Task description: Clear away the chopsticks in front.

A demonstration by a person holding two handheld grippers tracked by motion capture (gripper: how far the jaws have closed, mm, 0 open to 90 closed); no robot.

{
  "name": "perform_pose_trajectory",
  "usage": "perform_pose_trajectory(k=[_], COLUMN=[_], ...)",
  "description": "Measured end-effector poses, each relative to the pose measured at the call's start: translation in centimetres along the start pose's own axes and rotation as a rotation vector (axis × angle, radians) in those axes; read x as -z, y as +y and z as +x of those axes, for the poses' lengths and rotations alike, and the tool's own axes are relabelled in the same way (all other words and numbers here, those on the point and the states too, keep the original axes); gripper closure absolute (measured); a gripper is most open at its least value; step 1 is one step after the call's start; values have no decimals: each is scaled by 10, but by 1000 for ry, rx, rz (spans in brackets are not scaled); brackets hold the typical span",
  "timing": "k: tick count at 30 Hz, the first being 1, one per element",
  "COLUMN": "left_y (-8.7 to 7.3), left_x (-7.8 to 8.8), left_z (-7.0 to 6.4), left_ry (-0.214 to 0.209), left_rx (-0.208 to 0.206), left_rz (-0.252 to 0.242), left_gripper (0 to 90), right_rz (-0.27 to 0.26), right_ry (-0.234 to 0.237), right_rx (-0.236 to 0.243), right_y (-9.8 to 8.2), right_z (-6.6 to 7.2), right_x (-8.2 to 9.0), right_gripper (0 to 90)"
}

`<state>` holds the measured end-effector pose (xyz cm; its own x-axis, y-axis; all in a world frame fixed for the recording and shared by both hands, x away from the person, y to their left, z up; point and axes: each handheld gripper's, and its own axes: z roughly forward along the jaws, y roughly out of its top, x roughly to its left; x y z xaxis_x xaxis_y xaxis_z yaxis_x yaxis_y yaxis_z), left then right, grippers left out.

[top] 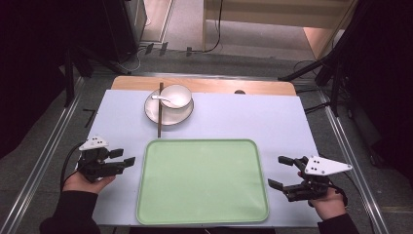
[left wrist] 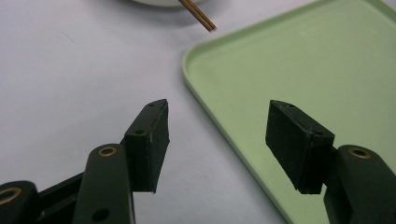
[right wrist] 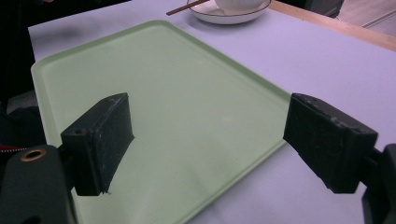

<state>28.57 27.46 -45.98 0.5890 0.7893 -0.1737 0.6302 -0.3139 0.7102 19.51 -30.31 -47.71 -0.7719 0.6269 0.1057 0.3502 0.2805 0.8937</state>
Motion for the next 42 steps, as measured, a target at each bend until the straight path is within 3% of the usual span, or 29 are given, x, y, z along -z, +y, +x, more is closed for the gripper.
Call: perform_pose_trajectory(k=[3, 9, 14, 19, 25, 36, 39, 42], left_y=[6, 20, 37, 53, 70, 104, 108, 113], left_x=[-4, -11, -17, -23, -31, -61, -68, -79], left_z=[2, 0, 4, 9, 12, 19, 22, 25], left_ry=[2, 8, 32, 35, 49, 107, 126, 144], left_rx=[17, 11, 6, 31, 21, 80, 116, 124], left_rz=[7, 44, 41, 35, 30, 40, 46, 63], left_gripper=[385, 368, 363, 359, 370, 367, 367, 376], right_rz=[-1, -2, -1, 2, -3, -4, -5, -8], right_ry=[-2, -8, -12, -6, -6, -7, -7, -5], right_rx=[0, -5, -9, -5, -5, -5, -4, -7], right_y=[0, -1, 0, 0, 0, -1, -1, 0], right_z=[0, 0, -1, -1, -1, -1, -1, 0], right_x=[0, 1, 1, 0, 1, 1, 2, 2], right_gripper=[161, 162, 162, 162, 161, 161, 162, 162])
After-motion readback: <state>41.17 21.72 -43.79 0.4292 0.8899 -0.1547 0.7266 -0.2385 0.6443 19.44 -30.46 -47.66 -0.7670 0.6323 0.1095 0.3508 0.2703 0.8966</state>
